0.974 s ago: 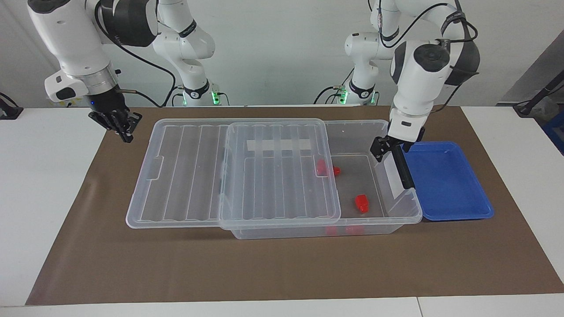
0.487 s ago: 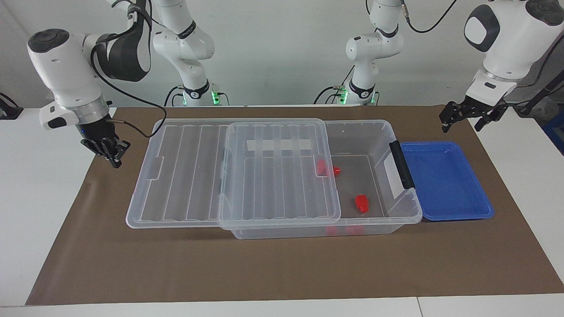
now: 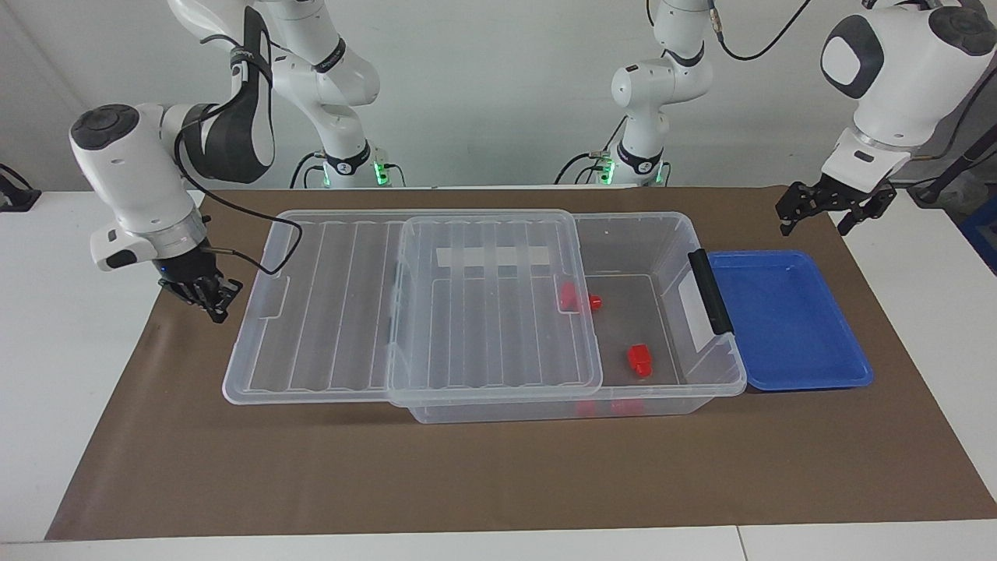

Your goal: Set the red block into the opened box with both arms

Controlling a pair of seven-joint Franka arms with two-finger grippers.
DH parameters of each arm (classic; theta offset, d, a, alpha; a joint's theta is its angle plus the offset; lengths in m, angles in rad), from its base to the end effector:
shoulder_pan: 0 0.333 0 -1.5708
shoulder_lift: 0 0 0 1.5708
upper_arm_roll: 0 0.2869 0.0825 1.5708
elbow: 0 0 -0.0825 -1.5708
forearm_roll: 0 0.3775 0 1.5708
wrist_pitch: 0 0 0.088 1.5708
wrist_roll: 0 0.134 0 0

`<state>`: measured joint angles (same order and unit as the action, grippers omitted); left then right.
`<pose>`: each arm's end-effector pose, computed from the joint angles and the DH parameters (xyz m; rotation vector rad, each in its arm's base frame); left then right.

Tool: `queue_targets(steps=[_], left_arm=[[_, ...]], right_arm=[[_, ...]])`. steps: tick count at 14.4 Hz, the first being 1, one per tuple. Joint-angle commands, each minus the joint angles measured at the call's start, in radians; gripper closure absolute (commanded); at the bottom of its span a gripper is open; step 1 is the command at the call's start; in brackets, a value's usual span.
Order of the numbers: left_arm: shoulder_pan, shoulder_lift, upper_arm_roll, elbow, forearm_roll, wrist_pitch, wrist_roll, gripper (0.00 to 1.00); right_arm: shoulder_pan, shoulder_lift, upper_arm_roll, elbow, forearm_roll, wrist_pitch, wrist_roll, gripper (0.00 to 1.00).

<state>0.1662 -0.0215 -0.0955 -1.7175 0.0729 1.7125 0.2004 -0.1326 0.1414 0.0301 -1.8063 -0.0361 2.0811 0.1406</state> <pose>0.5494 0.0473 0.5241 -3.0583 0.2135 -0.0095 0.6050 -0.0655 0.4221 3.0886 -0.3539 0.2086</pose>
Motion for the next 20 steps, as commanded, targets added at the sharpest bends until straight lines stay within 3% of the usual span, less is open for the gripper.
queue_targets(steps=[1, 4, 11, 20], left_arm=[[-0.005, -0.032, 0.000, -0.036, -0.019, 0.019, 0.031, 0.00], [-0.013, -0.034, -0.016, -0.030, -0.021, 0.010, 0.100, 0.00], [-0.166, -0.038, -0.041, -0.037, -0.022, 0.055, 0.091, 0.00], [-0.186, -0.040, -0.043, -0.040, -0.024, 0.055, 0.102, 0.00]], right_arm=[[0.004, -0.013, 0.010, -0.018, 0.002, -0.002, -0.030, 1.00], [0.022, -0.017, 0.036, -0.018, 0.027, -0.041, -0.050, 1.00], [0.096, -0.022, 0.037, -0.019, 0.035, -0.047, -0.093, 1.00], [0.234, -0.042, 0.039, -0.053, 0.036, -0.079, -0.081, 1.00]])
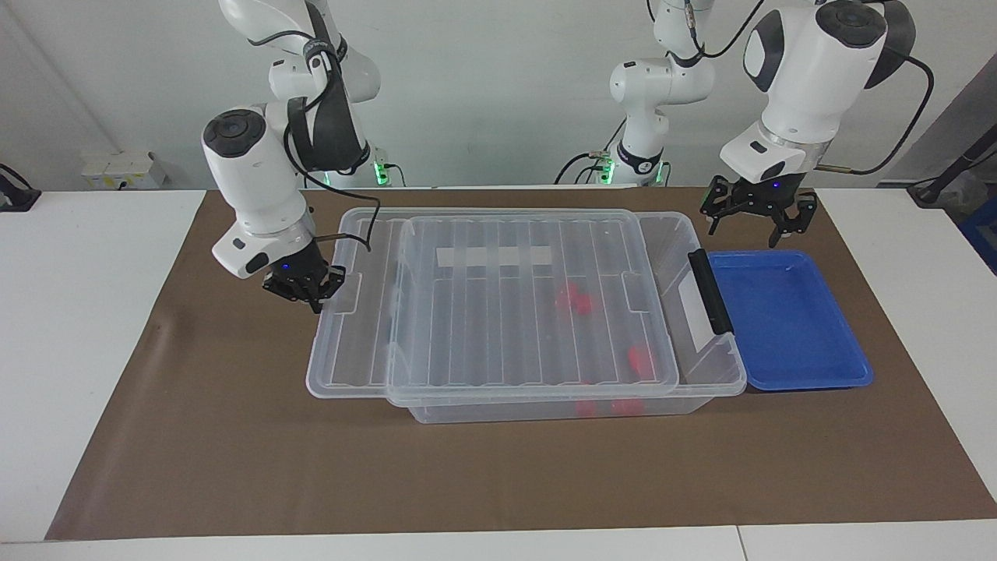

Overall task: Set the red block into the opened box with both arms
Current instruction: 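Slide the clear lid back over the box opening with the right gripper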

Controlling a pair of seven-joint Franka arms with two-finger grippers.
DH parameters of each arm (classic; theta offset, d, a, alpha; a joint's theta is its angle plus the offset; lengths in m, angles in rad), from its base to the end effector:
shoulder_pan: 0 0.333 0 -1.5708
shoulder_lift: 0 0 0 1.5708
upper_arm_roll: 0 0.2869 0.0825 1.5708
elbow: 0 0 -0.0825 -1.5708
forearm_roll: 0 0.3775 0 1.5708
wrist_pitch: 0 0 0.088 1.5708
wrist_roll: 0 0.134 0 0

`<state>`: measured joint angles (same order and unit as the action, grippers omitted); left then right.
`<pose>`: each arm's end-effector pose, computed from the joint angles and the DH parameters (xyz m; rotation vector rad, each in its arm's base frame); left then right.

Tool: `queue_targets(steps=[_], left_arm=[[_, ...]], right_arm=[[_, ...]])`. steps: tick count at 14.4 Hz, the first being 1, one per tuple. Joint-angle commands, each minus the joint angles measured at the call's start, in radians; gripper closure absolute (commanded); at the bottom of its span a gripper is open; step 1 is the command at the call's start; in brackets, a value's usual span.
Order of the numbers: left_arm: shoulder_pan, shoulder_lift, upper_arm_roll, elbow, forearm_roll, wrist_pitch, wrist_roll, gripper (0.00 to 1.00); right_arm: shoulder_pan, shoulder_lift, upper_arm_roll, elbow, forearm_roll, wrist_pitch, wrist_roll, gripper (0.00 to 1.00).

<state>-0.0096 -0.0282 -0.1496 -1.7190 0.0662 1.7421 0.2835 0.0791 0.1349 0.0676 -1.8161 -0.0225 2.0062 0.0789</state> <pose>0.5480 -0.0809 0.5296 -2.9899 0.6880 -0.0714 0.5908 0.0843 0.4140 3.1328 0.1189 0.0886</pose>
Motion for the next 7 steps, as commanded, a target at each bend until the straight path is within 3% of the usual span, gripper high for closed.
queue_targets(steps=[1, 7], left_arm=[[-0.012, -0.035, 0.012, -0.040, -0.017, 0.028, 0.017, 0.00], [-0.006, -0.035, 0.013, -0.045, -0.017, 0.036, 0.017, 0.00]], right_arm=[[0.043, -0.035, 0.001, -0.043, 0.022, -0.003, -0.018, 1.00], [0.097, -0.035, 0.003, -0.043, 0.022, 0.008, -0.019, 1.00]])
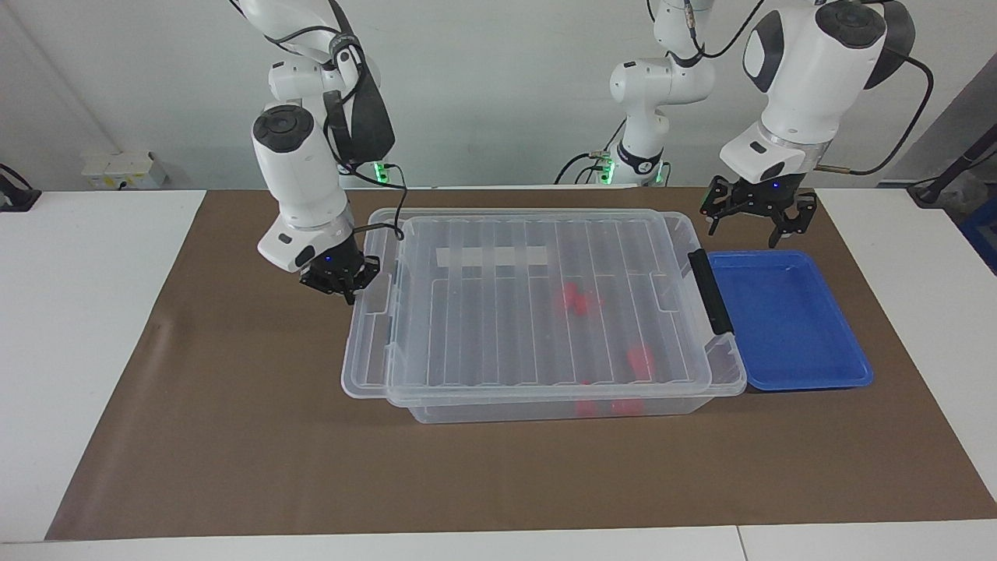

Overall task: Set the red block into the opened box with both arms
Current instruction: 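Slide the clear lid back over the box opening with the right gripper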

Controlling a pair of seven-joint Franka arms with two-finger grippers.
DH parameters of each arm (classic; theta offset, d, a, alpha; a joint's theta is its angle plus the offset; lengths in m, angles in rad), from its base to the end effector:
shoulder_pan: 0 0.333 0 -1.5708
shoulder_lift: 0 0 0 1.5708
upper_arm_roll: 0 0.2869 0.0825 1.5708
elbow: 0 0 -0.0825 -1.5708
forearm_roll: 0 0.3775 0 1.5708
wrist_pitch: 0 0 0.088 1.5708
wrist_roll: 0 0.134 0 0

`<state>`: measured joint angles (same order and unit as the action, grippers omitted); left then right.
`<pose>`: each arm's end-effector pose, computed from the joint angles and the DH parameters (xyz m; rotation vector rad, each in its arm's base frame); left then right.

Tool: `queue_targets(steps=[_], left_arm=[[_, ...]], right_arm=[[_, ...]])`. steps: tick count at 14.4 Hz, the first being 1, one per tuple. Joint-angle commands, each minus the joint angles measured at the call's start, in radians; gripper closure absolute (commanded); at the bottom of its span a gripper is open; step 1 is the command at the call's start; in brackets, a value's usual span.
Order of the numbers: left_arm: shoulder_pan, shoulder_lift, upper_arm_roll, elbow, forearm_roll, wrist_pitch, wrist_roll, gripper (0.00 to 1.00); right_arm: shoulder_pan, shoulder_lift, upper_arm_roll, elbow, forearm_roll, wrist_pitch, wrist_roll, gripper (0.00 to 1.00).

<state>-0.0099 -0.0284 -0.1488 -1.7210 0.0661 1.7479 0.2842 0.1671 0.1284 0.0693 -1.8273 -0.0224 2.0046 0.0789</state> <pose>0.5485 -0.0808 0.5293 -2.9894 0.6886 -0.0775 0.5780 0.1362 0.4123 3.1260 0.2595 0.0792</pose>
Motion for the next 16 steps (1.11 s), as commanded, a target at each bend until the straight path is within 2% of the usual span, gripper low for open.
queue_targets(steps=[1, 7, 16], left_arm=[[-0.005, -0.035, 0.012, -0.043, -0.017, 0.032, 0.015, 0.00], [0.004, -0.035, 0.020, -0.040, -0.017, 0.035, 0.013, 0.00], [-0.012, -0.033, 0.018, -0.042, -0.017, 0.054, 0.006, 0.00]], right_arm=[[0.015, -0.029, 0.001, -0.032, 0.022, 0.008, -0.019, 1.00], [0.051, -0.029, 0.003, -0.030, 0.024, 0.013, -0.019, 1.00], [0.049, -0.029, 0.003, -0.023, 0.024, 0.008, -0.024, 1.00]])
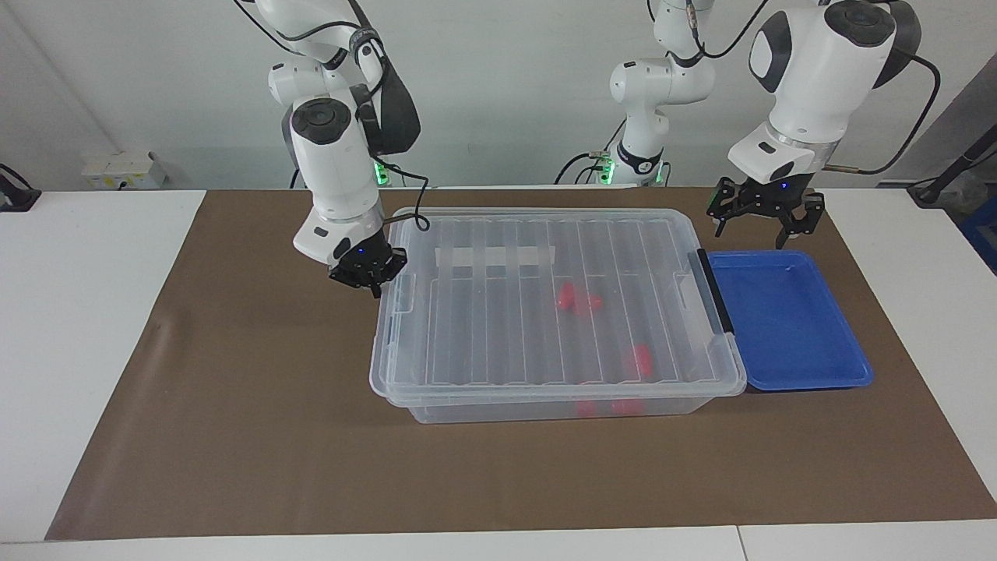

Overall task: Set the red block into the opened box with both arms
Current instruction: 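Slide the clear lid back over the box opening with the right gripper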

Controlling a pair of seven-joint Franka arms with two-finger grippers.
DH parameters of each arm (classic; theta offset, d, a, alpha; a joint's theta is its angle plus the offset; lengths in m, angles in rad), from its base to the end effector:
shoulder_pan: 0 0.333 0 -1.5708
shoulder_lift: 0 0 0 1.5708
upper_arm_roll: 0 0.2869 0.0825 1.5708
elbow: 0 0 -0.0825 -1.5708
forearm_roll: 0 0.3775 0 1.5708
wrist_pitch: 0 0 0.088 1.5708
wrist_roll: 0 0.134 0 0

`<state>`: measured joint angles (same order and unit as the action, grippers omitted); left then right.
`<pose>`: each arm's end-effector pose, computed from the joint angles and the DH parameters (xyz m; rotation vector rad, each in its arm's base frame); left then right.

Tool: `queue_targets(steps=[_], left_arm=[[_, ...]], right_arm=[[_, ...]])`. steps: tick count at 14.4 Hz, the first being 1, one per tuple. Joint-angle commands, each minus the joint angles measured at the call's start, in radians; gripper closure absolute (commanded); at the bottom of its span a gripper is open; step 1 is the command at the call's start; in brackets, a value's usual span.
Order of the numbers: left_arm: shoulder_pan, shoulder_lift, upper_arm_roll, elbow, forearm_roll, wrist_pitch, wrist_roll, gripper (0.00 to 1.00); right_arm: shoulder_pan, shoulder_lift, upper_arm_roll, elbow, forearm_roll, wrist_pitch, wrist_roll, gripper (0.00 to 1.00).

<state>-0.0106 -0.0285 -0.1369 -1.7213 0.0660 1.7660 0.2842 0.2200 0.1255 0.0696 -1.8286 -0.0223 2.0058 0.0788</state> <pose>0.5516 -0.0751 0.5310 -2.9913 0.6724 -0.1043 0.5696 0.1667 0.4136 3.1197 0.3428 0.0837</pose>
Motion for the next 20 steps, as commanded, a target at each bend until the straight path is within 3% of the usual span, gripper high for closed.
queue_targets(steps=[1, 10, 11, 12, 13, 16, 20], left_arm=[[-0.012, -0.031, 0.002, -0.040, -0.017, 0.041, 0.006, 0.00], [-0.026, -0.031, 0.040, -0.037, -0.017, 0.036, 0.006, 0.00], [-0.026, -0.031, 0.062, -0.037, -0.017, 0.033, 0.015, 0.00], [-0.028, -0.031, 0.080, -0.035, -0.017, 0.029, 0.016, 0.00], [-0.034, -0.031, 0.089, -0.034, -0.017, 0.027, 0.016, 0.00], [-0.049, -0.031, 0.132, -0.034, -0.017, 0.029, 0.020, 0.00], [-0.051, -0.031, 0.132, -0.034, -0.017, 0.033, 0.018, 0.00]], right_arm=[[-0.005, -0.029, 0.001, -0.020, 0.024, -0.001, -0.021, 1.00], [-0.125, -0.104, -0.005, -0.020, 0.024, -0.076, -0.014, 1.00], [-0.139, -0.113, -0.007, -0.020, 0.022, -0.088, -0.014, 0.77], [-0.152, -0.122, -0.007, -0.020, 0.022, -0.091, -0.014, 0.40], [-0.166, -0.124, -0.007, -0.020, 0.022, -0.090, -0.014, 0.21], [-0.168, -0.124, -0.007, -0.014, 0.022, -0.090, -0.008, 0.04], [-0.163, -0.126, -0.007, 0.029, 0.021, -0.104, 0.056, 0.00]])
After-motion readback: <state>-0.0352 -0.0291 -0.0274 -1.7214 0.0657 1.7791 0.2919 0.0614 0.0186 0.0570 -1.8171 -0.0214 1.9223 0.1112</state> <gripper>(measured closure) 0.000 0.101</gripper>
